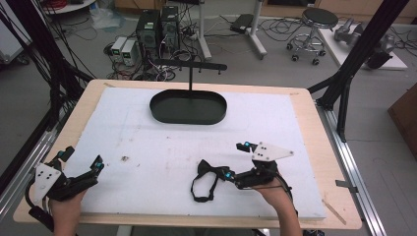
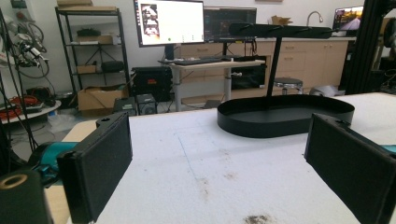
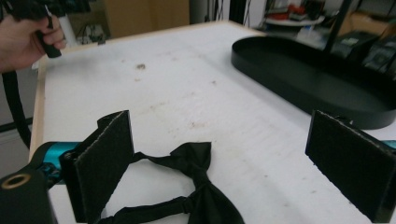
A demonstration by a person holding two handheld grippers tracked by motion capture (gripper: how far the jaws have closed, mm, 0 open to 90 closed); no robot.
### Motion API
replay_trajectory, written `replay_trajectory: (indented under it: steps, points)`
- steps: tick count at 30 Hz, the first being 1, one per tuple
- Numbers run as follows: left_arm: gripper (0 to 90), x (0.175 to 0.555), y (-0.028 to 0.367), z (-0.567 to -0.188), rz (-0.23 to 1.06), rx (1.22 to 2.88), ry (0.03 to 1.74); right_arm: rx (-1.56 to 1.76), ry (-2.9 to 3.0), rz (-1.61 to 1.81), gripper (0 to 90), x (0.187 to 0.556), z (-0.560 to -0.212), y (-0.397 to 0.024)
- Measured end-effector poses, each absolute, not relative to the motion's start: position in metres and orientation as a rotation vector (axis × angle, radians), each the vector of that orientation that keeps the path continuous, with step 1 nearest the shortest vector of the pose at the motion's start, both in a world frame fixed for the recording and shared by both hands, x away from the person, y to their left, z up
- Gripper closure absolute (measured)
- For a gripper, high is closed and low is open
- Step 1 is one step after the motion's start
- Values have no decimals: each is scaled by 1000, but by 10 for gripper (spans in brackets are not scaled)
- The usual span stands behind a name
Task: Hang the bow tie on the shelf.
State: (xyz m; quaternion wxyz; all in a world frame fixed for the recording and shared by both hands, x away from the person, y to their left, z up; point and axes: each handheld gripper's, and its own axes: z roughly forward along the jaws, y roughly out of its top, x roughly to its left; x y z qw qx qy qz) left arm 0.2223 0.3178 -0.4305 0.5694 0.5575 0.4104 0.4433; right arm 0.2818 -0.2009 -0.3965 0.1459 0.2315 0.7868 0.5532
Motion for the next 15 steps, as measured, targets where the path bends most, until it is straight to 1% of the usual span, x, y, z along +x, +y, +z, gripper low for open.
replay_trajectory:
  steps: [1,6,13,14,15]
  points:
    - [81,223,318,-431,1040,1307,963,664,2312,1549,68,286,-401,-192]
    - [81,223,317,-431,1037,1309,965,658,2396,1456,68,296,-411,-173]
    - [81,223,317,-431,1035,1312,965,680,2485,1360,72,306,-422,-157]
    - [81,223,317,-432,1036,1312,965,677,2517,1311,255,308,-425,-154]
    - [81,223,317,-432,1035,1312,966,677,2517,1311,255,308,-425,-154]
